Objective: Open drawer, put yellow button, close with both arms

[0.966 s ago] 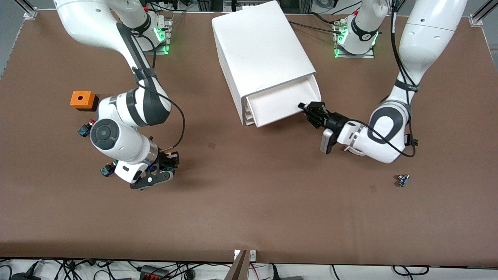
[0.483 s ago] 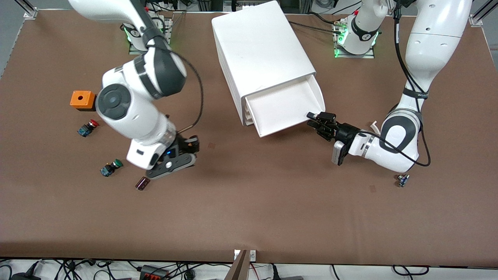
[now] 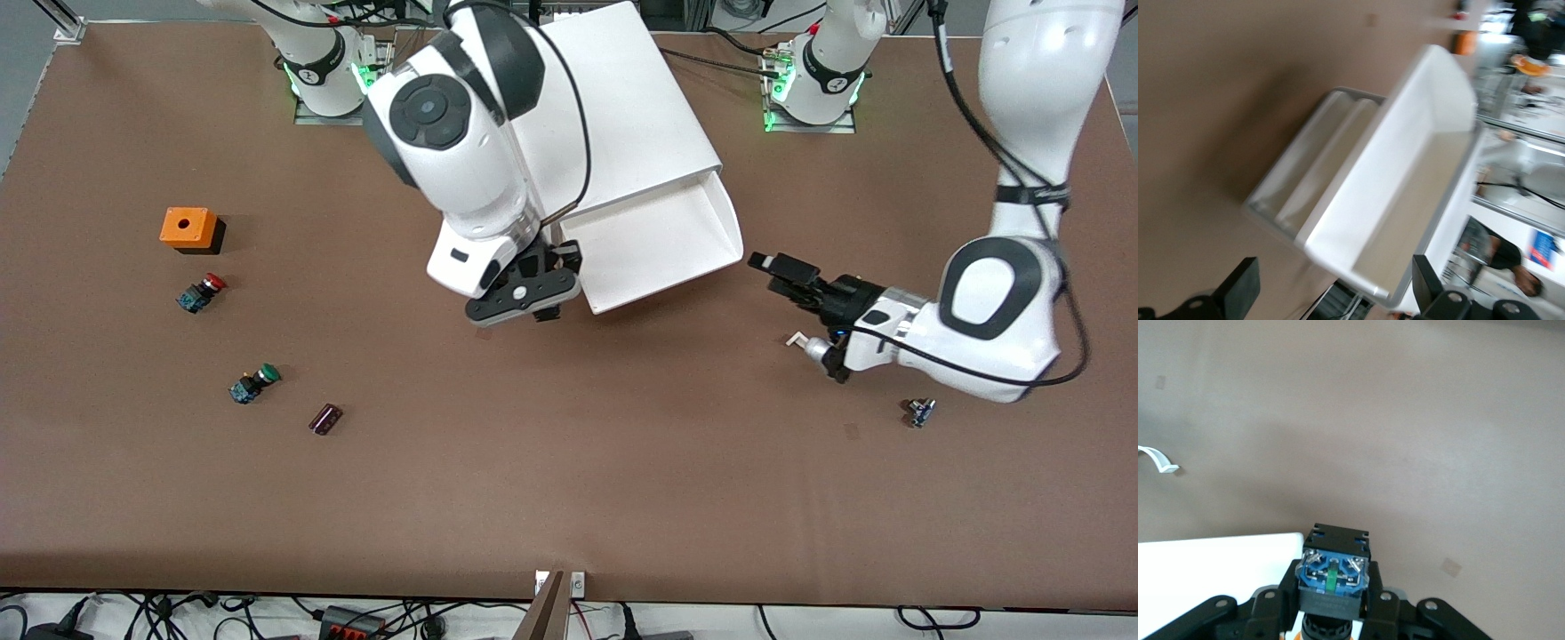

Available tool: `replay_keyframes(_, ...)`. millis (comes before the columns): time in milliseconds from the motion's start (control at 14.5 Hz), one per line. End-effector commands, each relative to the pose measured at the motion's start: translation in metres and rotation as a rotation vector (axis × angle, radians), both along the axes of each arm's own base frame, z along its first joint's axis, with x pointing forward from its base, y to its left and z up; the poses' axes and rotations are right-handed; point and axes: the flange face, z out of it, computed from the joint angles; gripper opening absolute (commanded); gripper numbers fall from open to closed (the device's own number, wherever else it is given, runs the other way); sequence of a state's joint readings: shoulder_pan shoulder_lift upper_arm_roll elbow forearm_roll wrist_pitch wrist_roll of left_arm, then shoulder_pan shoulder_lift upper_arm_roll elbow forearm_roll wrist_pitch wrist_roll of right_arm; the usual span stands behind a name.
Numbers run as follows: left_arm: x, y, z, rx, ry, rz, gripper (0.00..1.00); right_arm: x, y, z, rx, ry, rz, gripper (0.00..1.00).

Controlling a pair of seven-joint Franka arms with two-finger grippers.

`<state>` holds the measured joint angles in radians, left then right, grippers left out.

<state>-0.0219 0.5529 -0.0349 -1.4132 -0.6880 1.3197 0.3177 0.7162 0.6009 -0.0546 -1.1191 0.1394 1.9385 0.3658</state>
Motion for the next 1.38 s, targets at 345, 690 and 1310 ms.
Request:
replay_keyframes(345, 0.027, 0.042, 0.055, 0.632, -0.183, -0.006, 1.00, -0.059, 0.096, -0.014, 0.063, -0.028, -0.014, 0.00)
replay_keyframes(690, 0.054, 0.073, 0.049, 0.737, -0.265, 0.191, 1.00, -0.071, 0.114, -0.042, 0.038, 0.015, -0.017, 0.00)
replay_keyframes(1310, 0.053, 0.072, 0.054, 0.733, -0.258, 0.219, 1.00, -0.091, 0.132, -0.072, -0.004, 0.050, 0.015, 0.00)
